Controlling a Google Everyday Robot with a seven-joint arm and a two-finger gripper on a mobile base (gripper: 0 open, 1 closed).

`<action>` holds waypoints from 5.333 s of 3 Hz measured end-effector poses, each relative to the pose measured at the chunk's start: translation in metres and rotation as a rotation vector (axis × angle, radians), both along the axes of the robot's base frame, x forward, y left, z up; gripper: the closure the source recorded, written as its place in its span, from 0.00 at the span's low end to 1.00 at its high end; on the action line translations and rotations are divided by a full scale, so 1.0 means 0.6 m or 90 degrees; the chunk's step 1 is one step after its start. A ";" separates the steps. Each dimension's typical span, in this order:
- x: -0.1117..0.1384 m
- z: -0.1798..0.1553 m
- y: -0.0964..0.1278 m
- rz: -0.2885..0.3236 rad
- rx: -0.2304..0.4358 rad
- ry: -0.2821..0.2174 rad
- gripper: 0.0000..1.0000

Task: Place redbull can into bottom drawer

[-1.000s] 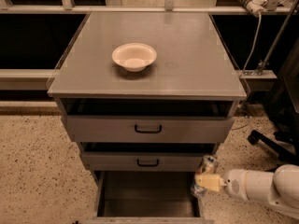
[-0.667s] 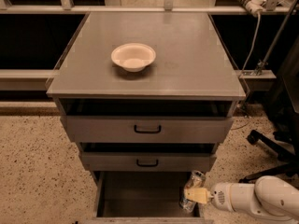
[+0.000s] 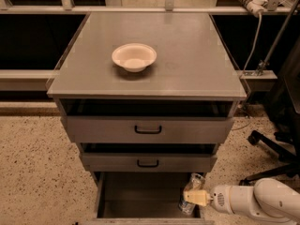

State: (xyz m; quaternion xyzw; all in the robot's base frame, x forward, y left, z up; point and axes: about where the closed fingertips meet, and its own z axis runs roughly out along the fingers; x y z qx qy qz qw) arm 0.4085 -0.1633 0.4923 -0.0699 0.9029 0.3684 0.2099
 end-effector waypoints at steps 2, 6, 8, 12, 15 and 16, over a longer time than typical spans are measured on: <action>0.063 -0.148 0.047 0.003 0.059 0.029 1.00; 0.092 -0.317 0.093 0.004 0.013 -0.033 1.00; 0.153 -0.384 0.074 -0.019 -0.004 -0.075 1.00; 0.141 -0.532 0.094 -0.041 -0.012 0.059 0.58; 0.141 -0.532 0.094 -0.041 -0.012 0.059 0.00; 0.141 -0.532 0.094 -0.041 -0.011 0.059 0.00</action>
Offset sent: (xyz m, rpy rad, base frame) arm 0.0602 0.0575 -0.1509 0.1649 0.0499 0.0415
